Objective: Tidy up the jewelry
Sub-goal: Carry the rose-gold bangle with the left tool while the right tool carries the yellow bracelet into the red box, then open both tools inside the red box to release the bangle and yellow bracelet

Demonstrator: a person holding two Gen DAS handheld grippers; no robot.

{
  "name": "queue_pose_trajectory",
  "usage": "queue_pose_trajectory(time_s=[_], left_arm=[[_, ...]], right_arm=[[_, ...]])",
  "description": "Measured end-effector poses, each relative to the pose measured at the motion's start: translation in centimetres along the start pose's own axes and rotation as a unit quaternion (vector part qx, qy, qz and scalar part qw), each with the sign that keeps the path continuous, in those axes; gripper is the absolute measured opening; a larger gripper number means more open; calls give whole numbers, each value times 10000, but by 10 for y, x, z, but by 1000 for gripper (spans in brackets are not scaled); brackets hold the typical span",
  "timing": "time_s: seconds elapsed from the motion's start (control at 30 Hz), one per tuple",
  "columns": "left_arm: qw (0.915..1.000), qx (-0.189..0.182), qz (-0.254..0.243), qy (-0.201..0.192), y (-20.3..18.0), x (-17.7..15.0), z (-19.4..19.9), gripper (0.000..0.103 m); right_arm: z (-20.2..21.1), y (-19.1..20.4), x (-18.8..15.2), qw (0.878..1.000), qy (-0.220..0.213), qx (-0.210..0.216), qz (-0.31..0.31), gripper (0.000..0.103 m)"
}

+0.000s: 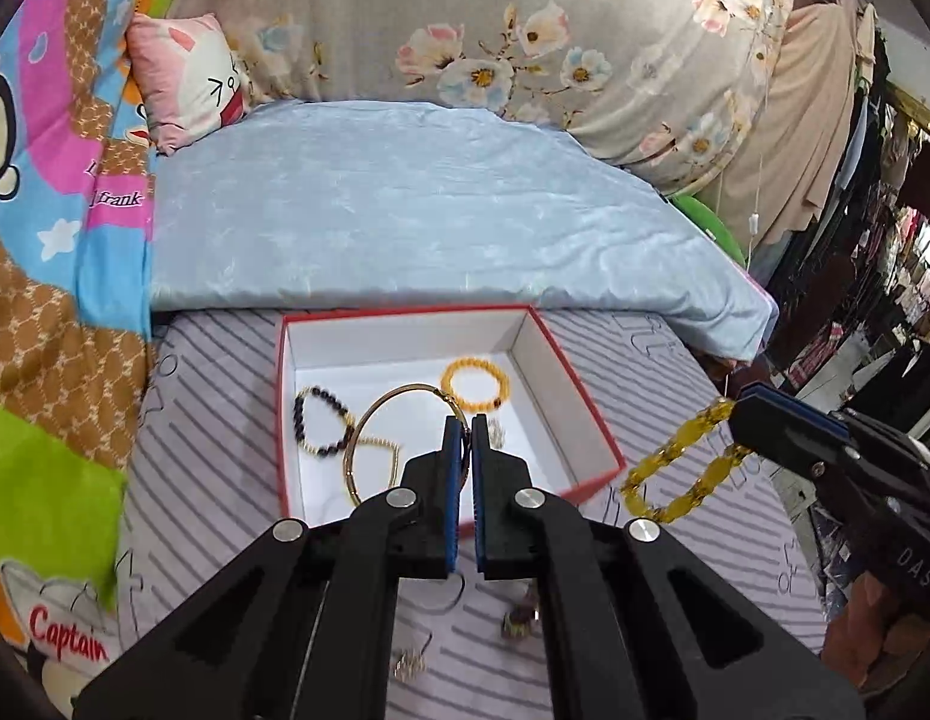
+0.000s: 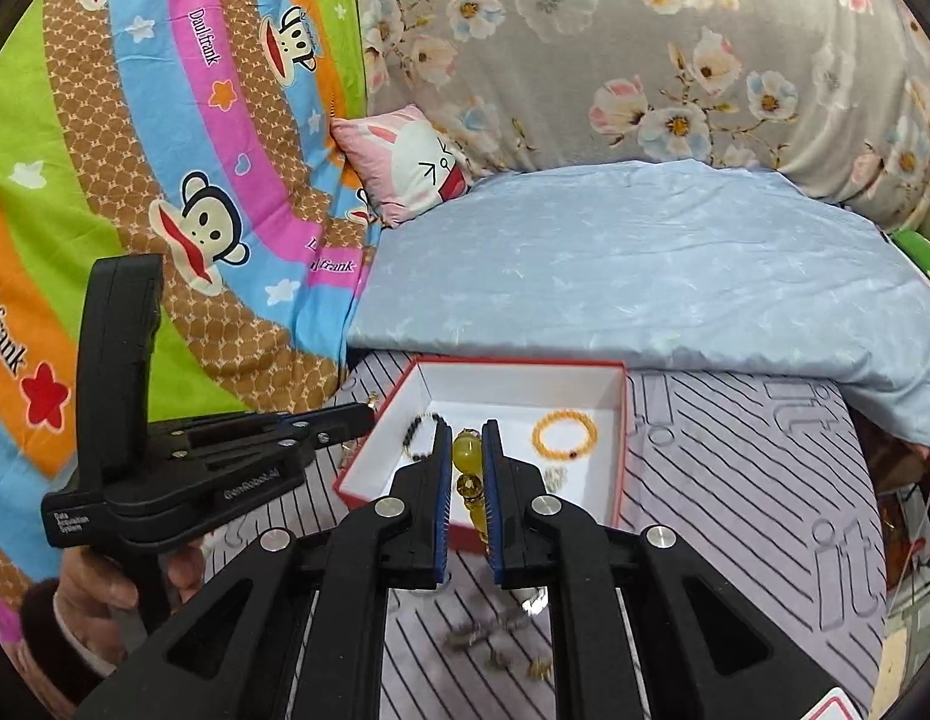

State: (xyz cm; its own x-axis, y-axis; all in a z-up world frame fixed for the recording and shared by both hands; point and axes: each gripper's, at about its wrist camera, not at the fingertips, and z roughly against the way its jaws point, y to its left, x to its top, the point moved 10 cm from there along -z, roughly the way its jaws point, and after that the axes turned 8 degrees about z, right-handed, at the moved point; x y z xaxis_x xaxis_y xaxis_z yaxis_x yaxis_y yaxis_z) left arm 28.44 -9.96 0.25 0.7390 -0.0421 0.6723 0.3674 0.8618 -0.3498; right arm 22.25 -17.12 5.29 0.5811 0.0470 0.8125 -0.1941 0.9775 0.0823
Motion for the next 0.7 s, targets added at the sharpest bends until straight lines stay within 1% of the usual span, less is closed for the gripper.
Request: queue_pose_trajectory(time_s=[0.13,0.33,0.5,0.7], left_arm=[[10000,-40,44,76,3,18,-28,2],[9994,-13,216,275,16,32,-76,2],[9986,38,270,453,28,32,-107,2],[9974,41,380,609,38,30,-133,2]], right_arm=[[-35,-4,14,9998,116,169,-71,9],[-89,-10,11,9985,432,297,-163,9],[-122,-17,4,9973,629,314,-209,9],[-146,-22,-2,9962,746,346,-283,9]])
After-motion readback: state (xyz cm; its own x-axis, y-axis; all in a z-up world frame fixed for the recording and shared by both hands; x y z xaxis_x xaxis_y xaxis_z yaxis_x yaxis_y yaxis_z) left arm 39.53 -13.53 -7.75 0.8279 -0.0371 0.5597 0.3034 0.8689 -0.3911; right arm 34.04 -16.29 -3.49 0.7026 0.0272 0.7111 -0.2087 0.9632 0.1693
